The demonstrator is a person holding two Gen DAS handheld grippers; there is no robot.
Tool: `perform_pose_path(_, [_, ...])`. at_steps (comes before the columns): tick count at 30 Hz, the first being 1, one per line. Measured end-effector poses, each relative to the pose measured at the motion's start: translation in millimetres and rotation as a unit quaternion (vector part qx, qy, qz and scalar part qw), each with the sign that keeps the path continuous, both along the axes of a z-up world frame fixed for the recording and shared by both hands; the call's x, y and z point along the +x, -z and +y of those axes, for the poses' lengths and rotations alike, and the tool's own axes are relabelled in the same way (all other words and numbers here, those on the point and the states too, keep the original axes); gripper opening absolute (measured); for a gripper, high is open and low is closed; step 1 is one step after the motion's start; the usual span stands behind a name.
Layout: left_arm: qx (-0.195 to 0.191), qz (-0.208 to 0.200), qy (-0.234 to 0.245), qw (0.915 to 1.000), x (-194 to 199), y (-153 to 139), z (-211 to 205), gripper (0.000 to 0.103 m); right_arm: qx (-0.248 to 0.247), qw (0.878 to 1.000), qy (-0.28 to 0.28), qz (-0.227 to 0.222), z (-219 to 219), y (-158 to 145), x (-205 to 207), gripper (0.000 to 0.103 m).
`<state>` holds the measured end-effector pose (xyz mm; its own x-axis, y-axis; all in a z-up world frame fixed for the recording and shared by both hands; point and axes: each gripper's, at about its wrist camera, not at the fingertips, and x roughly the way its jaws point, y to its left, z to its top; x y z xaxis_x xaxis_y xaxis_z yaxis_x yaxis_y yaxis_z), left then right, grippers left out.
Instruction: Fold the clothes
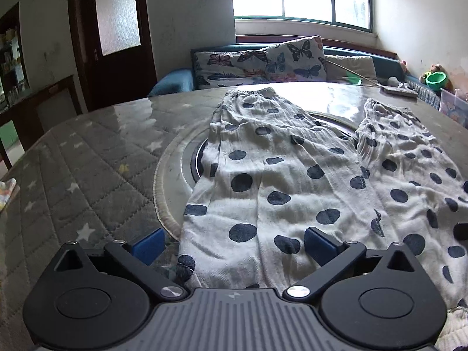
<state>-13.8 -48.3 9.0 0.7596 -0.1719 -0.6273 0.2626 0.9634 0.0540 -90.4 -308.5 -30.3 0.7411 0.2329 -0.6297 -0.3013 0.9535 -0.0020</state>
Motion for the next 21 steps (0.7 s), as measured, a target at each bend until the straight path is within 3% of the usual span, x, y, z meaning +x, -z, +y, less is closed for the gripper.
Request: perform_pose_path(21, [-0.014,0.010,-0.001,0.9999,0.1,2.9,3.4,0.103,-0.003,1.000,-0.001,-0.002,-0.5,1.2,-1.6,0.103])
